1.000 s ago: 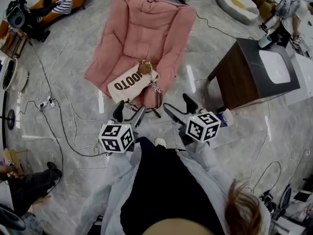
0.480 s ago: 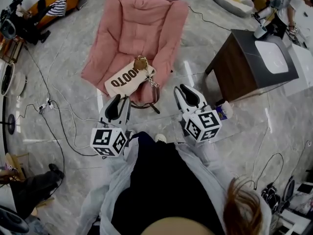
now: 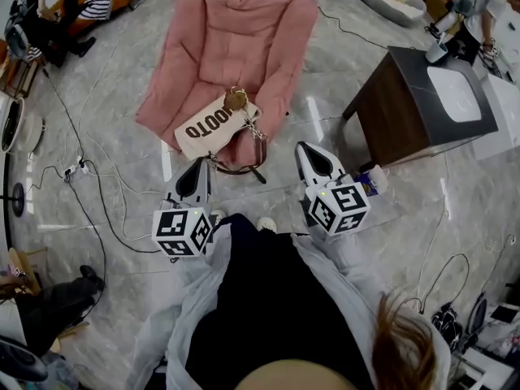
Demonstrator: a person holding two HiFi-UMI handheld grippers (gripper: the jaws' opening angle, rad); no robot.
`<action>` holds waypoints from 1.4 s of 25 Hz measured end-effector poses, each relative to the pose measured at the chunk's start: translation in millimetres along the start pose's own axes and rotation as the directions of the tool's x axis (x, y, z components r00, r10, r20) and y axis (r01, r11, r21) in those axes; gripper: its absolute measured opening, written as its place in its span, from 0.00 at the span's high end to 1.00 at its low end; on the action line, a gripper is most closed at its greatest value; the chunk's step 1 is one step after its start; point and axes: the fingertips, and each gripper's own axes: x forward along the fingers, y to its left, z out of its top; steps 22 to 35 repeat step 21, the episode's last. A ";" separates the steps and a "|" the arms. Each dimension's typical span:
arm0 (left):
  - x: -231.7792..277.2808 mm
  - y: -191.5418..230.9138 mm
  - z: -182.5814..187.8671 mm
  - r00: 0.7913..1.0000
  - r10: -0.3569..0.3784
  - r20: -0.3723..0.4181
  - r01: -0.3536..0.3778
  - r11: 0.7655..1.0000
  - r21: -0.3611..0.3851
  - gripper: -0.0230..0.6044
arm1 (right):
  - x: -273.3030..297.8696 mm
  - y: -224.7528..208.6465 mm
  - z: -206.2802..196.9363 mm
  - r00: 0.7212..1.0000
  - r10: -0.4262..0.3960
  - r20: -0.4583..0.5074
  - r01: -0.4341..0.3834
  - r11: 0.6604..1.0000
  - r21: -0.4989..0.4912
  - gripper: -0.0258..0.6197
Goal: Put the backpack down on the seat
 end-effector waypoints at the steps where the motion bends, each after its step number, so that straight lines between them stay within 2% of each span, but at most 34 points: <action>1: 0.5 -1.1 -1.6 1.000 -0.003 -0.003 0.003 1.000 -0.005 0.94 | -0.2 -0.1 -1.9 1.000 0.000 -0.005 0.000 1.000 0.004 0.95; 12: 4.0 -3.4 -17.5 0.999 -0.018 -0.031 0.017 0.999 -0.036 0.94 | 4.1 1.0 -13.3 0.999 0.008 -0.045 -0.007 1.000 0.010 0.95; 35: 6.4 1.6 -17.9 0.999 -0.012 -0.042 0.010 0.999 -0.036 0.94 | 10.9 6.8 -13.3 0.997 0.023 -0.072 -0.023 1.000 -0.004 0.95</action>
